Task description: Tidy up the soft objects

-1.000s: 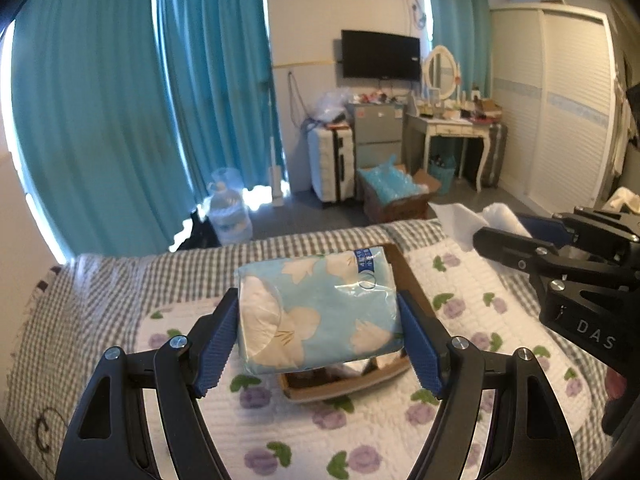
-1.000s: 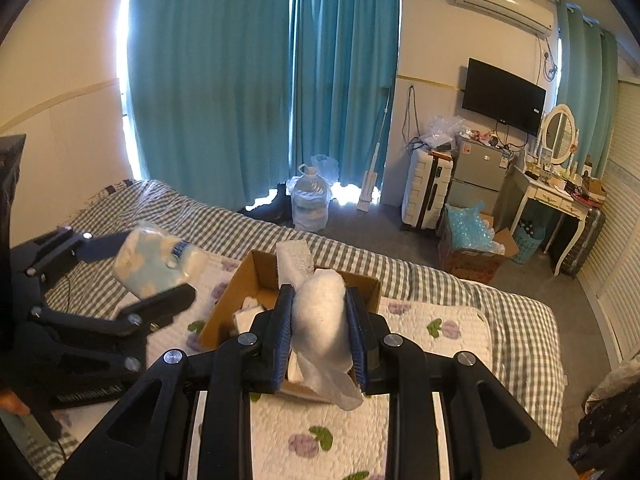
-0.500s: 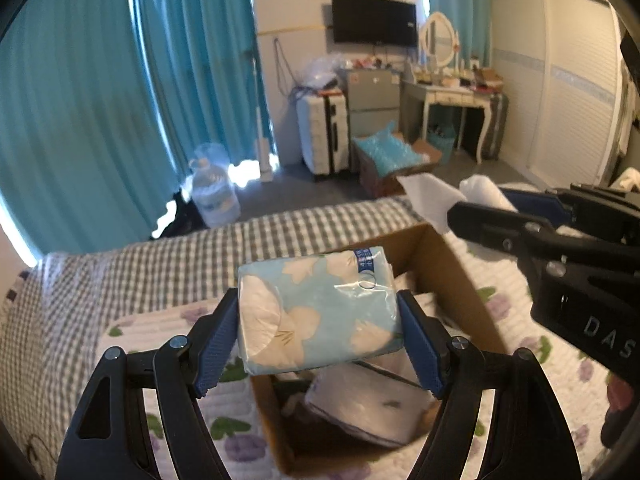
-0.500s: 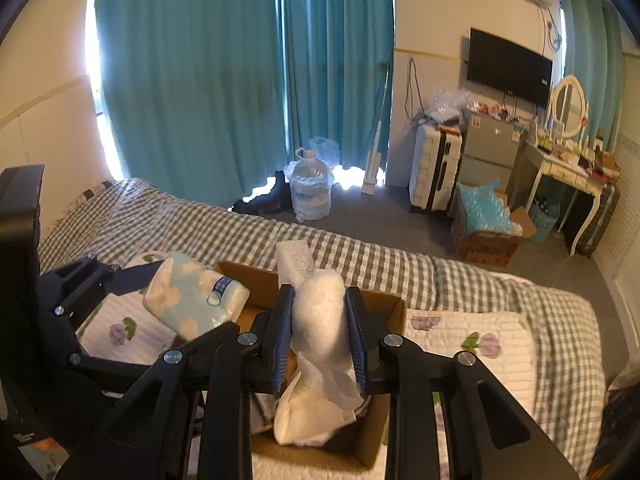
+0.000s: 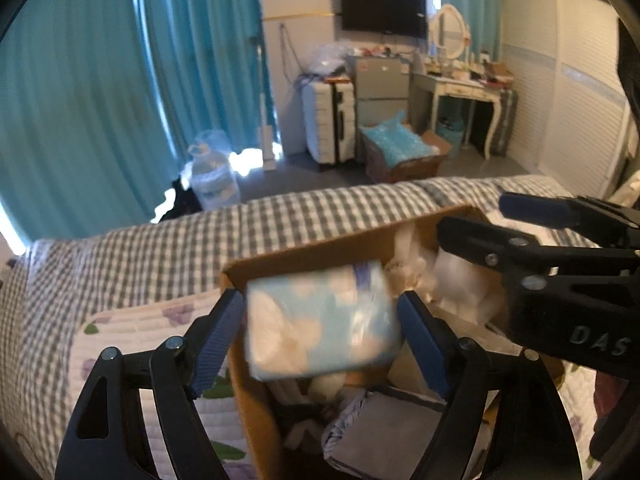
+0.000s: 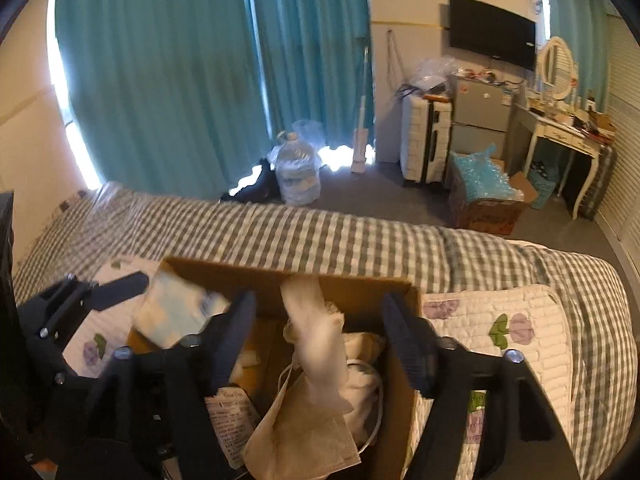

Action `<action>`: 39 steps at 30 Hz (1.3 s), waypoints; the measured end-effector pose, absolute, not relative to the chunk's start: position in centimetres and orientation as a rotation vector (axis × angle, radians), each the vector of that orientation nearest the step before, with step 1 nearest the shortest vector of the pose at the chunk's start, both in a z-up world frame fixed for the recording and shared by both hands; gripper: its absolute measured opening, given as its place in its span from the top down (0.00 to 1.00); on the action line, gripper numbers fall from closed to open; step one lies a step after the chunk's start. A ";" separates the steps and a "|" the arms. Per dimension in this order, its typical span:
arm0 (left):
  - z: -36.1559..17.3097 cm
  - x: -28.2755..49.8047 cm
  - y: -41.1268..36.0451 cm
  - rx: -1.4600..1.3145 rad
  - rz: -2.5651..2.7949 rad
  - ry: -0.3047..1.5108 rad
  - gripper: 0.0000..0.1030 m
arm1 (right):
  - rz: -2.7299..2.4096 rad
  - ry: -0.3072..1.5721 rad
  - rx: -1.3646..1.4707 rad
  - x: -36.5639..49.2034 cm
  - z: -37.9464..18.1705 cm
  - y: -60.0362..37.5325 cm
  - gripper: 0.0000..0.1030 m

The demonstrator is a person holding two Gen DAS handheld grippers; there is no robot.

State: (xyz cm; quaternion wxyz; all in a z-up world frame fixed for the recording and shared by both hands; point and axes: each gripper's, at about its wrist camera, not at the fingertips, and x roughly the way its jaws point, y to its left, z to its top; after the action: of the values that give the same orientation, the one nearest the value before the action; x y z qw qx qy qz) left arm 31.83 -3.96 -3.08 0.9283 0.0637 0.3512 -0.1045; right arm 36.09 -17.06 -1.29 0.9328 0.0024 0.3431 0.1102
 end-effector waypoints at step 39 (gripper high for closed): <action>14.2 3.2 -0.7 0.078 -0.070 0.221 0.00 | 0.176 0.269 -0.053 4.1 16.5 -19.8 0.00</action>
State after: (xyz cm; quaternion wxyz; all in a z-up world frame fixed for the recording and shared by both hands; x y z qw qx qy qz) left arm 3.24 -0.66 14.17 0.9926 0.0388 0.1100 -0.0348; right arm 4.10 -19.77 16.49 0.9868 -0.0266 0.1339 0.0875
